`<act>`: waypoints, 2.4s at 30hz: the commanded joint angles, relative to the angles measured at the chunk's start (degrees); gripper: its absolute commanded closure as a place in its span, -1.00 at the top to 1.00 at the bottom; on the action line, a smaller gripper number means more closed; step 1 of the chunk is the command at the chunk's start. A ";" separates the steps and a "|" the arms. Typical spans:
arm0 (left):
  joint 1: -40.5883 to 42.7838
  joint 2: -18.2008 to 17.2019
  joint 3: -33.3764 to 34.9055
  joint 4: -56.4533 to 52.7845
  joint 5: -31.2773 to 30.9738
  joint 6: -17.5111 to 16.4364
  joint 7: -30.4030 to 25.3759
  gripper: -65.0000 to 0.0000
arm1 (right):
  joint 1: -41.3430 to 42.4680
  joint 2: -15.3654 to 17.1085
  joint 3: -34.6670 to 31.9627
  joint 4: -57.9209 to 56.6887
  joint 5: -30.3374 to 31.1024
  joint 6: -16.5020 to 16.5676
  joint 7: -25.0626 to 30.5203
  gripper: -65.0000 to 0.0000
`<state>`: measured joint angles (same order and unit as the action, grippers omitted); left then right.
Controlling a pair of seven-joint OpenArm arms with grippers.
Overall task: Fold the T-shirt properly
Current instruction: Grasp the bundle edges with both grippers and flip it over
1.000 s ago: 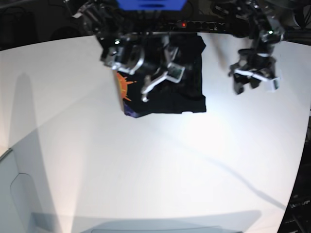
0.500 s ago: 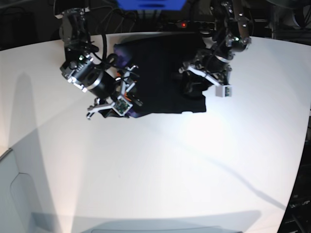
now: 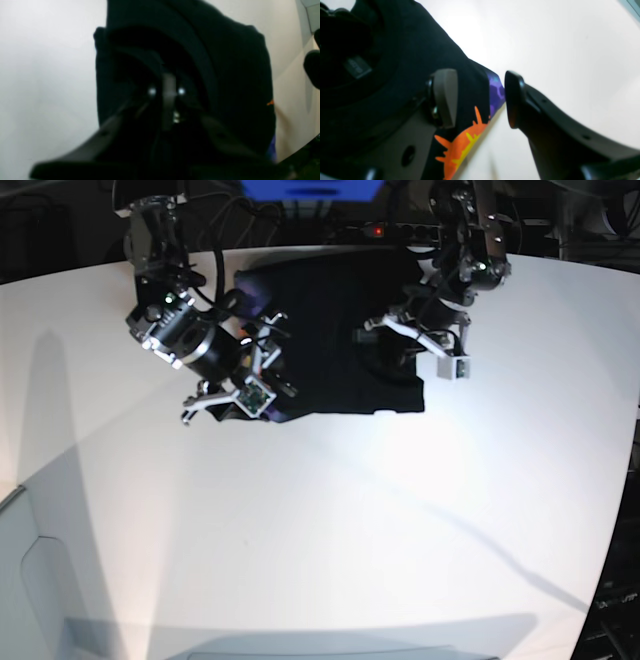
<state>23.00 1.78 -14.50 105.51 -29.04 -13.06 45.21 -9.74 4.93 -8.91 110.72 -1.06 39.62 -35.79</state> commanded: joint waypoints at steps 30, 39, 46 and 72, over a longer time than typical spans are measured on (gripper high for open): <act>9.22 -0.07 -8.66 2.84 -1.25 -0.61 -0.86 -1.00 | 1.08 -0.14 -0.28 0.71 1.10 0.38 1.55 -0.05; 9.92 -2.09 -8.57 2.75 -1.42 -0.17 -0.77 -0.84 | 1.08 -0.14 -0.28 0.71 1.10 0.38 1.55 -0.05; 9.57 -2.35 -8.75 0.90 -0.90 -0.17 -0.77 -0.17 | 2.04 -0.14 -0.28 0.71 1.10 0.38 1.20 -0.05; -2.83 -4.29 -11.65 2.31 -1.51 -0.17 9.16 -0.24 | 3.45 -0.67 0.07 0.71 1.02 0.38 1.11 -0.05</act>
<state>20.29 -2.02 -25.67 106.69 -30.26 -13.26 55.53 -6.85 4.40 -8.91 110.54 -1.06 39.62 -36.01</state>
